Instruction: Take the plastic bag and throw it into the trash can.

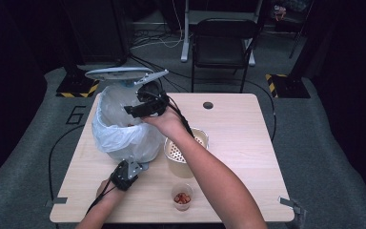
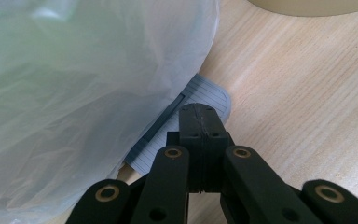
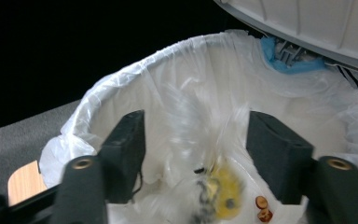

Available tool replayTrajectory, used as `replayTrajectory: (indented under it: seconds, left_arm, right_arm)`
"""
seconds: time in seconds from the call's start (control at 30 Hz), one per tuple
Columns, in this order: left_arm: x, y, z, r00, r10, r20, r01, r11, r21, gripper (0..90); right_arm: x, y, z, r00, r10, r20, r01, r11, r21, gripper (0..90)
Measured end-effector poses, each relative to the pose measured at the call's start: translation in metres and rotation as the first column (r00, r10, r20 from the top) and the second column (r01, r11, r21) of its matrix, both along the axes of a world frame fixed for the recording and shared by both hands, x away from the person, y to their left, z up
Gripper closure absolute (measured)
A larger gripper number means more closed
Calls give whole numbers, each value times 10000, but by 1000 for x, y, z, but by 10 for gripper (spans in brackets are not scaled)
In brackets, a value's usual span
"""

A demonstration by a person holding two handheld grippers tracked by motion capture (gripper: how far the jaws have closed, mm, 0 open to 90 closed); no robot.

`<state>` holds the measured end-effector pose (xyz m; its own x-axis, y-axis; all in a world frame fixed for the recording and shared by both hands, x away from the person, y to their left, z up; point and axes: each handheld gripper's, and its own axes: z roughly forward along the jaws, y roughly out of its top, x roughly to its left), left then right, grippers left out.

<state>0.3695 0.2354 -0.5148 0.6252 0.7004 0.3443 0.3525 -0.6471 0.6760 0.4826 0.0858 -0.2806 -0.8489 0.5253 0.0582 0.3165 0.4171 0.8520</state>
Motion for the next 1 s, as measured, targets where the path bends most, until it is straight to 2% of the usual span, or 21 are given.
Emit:
replayTrajectory:
  seconds: [0.17, 0.2, 0.3, 0.33, 0.47, 0.5, 0.53, 0.57, 0.63, 0.73, 0.77, 0.87, 0.93, 0.97, 1.0]
  left_arm:
    - [0, 0, 0, 10000, 3, -9, -3, 10000, -8, 900]
    - [0, -1, -2, 9995, 158, 281, -158, 9999, -27, 900]
    - [-1, -1, -1, 9996, 218, 178, -218, 9998, -51, 900]
    - [0, 0, 1, 10000, 45, -50, -46, 10000, -32, 900]
    - [-1, 0, 0, 9999, 86, -90, -86, 10000, -49, 900]
    - [-1, -1, -1, 9995, 228, 204, -227, 9997, -58, 900]
    - [0, 0, 0, 10000, 54, 5, -54, 10000, -11, 900]
    - [-1, -1, -1, 9997, 112, 194, -112, 9999, 13, 900]
    - [-1, -1, -1, 9999, 52, 162, -53, 10000, 63, 900]
    - [-1, -2, -1, 9999, 55, 145, -57, 9999, 121, 900]
    - [-1, -2, -1, 9996, 75, 267, -80, 9998, 205, 900]
    - [-1, -3, -1, 9996, -2, 286, -7, 9995, 314, 900]
    - [-1, -3, -1, 9996, 56, 285, -62, 9997, 229, 900]
    - [0, -2, 0, 9999, -11, 125, 9, 9998, 193, 900]
    - [0, -2, -1, 9999, 153, 15, -153, 9998, -111, 900]
  right_arm:
    - [-7, -4, 4, 9999, 125, 111, -125, 9999, 17, 355]
    - [-8, -6, 5, 9999, 96, 136, -97, 9999, 39, 356]
    - [-15, -20, 8, 9996, 72, 257, -74, 10000, 58, 361]
    - [-16, -23, 8, 9995, 33, 323, -34, 10000, 40, 362]
    - [-21, -36, 8, 9990, -64, 450, 69, 9999, -109, 367]
    - [-23, -40, 7, 9988, -134, 472, 143, 9997, -174, 371]
    - [-25, -46, 6, 9976, -234, 651, 245, 9996, -164, 375]
    - [-26, -51, 6, 9972, -268, 704, 278, 9995, -123, 375]
    - [-31, -63, 4, 9967, -431, 681, 440, 9990, -109, 374]
    - [-33, -73, 1, 9973, -446, 584, 447, 9990, -3, 371]
    - [-35, -79, -1, 9968, -481, 632, 484, 9988, -37, 371]
    - [-39, -87, -3, 9961, -560, 676, 568, 9983, -104, 371]
    - [-41, -93, -5, 9955, -617, 720, 631, 9979, -164, 371]
    - [-43, -97, -6, 9954, -635, 720, 644, 9979, -99, 371]
    - [-44, -100, -6, 9955, -631, 711, 637, 9979, -68, 371]
